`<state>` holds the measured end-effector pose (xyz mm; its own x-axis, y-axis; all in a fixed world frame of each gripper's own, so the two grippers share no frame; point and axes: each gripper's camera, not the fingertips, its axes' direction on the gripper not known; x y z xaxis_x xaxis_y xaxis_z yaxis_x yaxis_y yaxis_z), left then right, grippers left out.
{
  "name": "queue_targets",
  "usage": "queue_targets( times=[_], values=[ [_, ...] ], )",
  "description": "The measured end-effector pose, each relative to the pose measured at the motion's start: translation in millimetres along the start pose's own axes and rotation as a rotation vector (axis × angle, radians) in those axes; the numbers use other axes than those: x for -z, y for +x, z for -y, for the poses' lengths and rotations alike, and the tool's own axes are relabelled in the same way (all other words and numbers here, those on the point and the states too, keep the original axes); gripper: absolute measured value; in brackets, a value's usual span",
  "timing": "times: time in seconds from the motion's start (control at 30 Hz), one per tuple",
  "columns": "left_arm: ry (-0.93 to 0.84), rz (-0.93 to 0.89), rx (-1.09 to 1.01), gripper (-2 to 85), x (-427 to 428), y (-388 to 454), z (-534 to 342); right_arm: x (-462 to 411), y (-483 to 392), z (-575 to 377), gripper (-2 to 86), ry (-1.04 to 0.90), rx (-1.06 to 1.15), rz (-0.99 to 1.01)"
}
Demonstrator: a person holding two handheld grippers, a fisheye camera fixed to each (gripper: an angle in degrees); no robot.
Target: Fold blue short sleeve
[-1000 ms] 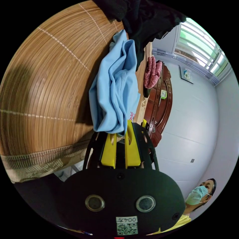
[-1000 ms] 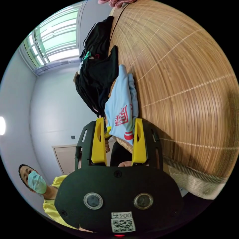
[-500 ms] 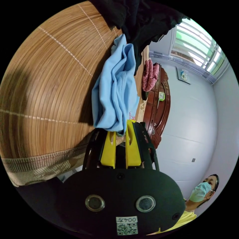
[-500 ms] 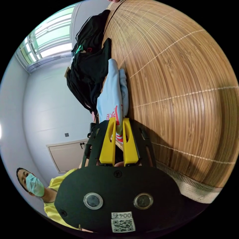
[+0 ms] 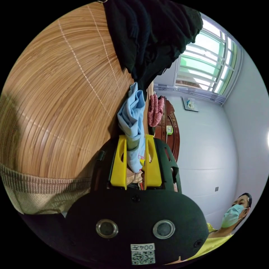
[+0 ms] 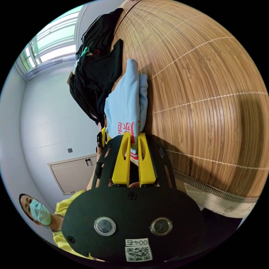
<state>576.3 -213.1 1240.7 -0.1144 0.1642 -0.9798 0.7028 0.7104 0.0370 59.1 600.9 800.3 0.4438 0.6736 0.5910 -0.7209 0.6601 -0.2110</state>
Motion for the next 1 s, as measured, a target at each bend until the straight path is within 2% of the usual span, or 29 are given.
queue_targets(
  times=[0.3,0.57,0.73,1.0],
  values=[
    [0.016,0.043,-0.002,4.0,-5.0,80.5,-33.0,14.2,-18.2,-2.4,11.9,0.036,-0.009,0.046],
    [0.017,0.095,-0.047,3.8,-21.7,178.6,-64.7,9.9,-41.5,3.1,5.1,0.043,-0.016,-0.03],
    [0.009,0.228,-0.28,3.8,-40.4,282.5,-92.3,12.0,-67.8,14.9,4.9,0.026,-0.03,-0.074],
    [-0.134,0.617,-0.907,4.1,-132.3,530.1,-173.6,13.9,-102.5,30.4,4.8,0.002,-0.036,-0.074]
  ],
)
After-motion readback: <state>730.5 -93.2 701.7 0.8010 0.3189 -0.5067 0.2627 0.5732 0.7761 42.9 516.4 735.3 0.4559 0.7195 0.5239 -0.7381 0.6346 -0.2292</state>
